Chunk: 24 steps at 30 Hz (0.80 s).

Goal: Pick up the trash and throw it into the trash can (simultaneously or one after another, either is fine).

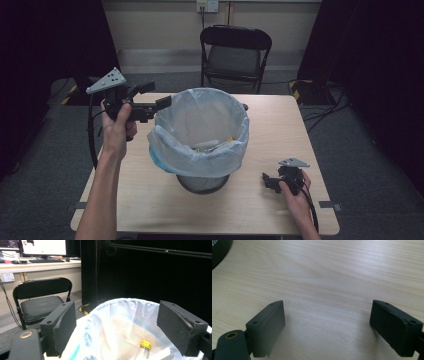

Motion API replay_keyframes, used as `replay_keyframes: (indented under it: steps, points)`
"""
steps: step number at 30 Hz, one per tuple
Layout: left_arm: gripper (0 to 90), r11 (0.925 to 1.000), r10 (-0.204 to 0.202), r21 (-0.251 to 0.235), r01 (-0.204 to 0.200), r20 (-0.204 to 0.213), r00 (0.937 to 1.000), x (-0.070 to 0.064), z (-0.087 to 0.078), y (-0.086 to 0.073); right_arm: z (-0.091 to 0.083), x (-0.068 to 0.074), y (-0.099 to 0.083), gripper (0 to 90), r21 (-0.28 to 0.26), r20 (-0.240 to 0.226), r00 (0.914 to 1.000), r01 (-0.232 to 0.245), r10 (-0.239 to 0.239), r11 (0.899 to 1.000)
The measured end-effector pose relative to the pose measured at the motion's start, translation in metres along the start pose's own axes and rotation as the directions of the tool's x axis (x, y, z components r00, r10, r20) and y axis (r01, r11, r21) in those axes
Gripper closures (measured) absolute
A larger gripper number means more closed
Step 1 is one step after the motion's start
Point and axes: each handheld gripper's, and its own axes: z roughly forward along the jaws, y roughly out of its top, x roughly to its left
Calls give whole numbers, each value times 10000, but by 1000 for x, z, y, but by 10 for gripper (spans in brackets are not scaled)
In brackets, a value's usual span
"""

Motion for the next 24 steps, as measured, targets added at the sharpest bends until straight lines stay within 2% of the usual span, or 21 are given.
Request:
replay_keyframes:
  steps: [5, 8, 10, 17, 19, 22, 24]
  points:
    - [158, 9999, 94, -41, -95, -330, 9994, 2, -8, 0, 0, 0, 0, 119, 4, 3, 10000, -10, 10, 10000]
    - [159, 9997, -216, 48, 220, -644, 9977, 6, -14, -2, 0, 0, 0, 119, 4, 2, 10000, -11, 11, 10000]
    - [161, 9996, -277, 78, 284, -822, 9962, 11, -19, -4, 0, 0, 0, 119, 3, 3, 10000, -10, 10, 10000]
    - [159, 9984, -561, -82, 556, -785, 9953, 20, -35, -10, 0, 0, 0, 119, 4, 2, 10000, -11, 11, 10000]
    - [159, 9987, -477, 110, 491, -1042, 9934, 22, -39, -11, 0, 0, 0, 119, -1, -1, 10000, 2, -2, 10000]
    - [158, 9984, -529, 147, 547, -1043, 9931, 25, -44, -15, 0, 0, 0, 119, 4, 3, 10000, -10, 10, 10000]
    - [158, 9983, -493, 236, 528, -1296, 9903, 26, -46, -17, 0, 0, 0, 119, 4, 3, 10000, -12, 12, 10000]
